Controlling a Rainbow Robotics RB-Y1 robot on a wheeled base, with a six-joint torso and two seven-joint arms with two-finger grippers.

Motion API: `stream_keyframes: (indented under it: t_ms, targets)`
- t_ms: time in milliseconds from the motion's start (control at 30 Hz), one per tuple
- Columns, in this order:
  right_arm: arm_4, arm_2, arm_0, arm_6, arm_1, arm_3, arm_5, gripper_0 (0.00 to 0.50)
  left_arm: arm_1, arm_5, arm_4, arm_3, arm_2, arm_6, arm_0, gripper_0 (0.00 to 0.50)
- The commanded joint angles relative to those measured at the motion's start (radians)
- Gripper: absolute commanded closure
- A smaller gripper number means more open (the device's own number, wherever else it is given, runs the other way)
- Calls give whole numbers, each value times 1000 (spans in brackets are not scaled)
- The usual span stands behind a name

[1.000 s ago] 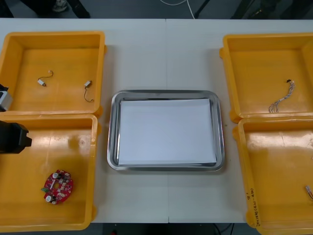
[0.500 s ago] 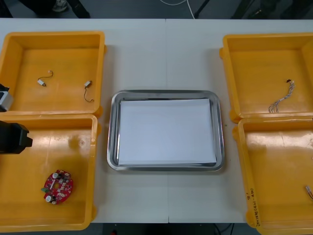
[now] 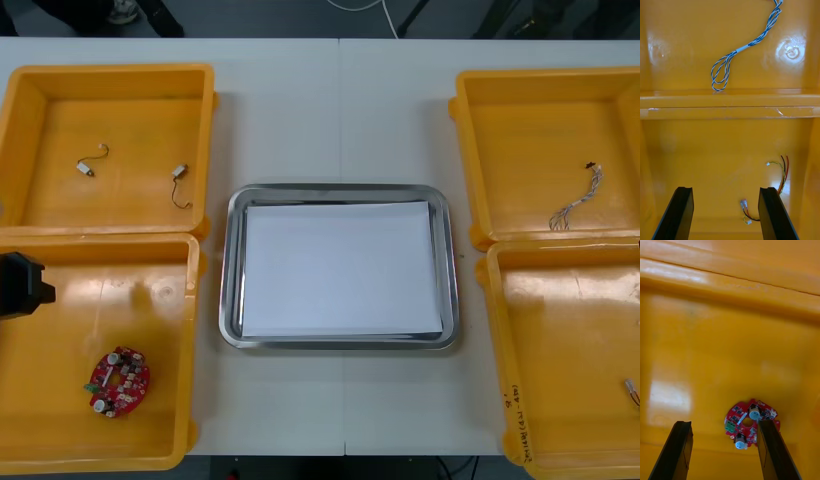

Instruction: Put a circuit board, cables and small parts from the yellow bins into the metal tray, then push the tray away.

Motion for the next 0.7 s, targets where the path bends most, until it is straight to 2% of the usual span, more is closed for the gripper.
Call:
stream_keyframes:
  t_ms: [33, 367, 700]
  targets:
    - [-19, -22, -15, -36, -19, 17, -17, 0, -6, 6, 9, -57, 46, 177, 34, 0]
    - [-47, -24, -15, -39, -24, 58, -23, 0, -71, 6, 7, -94, 91, 350, 57, 0]
    - [-67, -24, -7, -16, -26, 90, -29, 0, -172, 6, -2, -94, 128, 488, 69, 0]
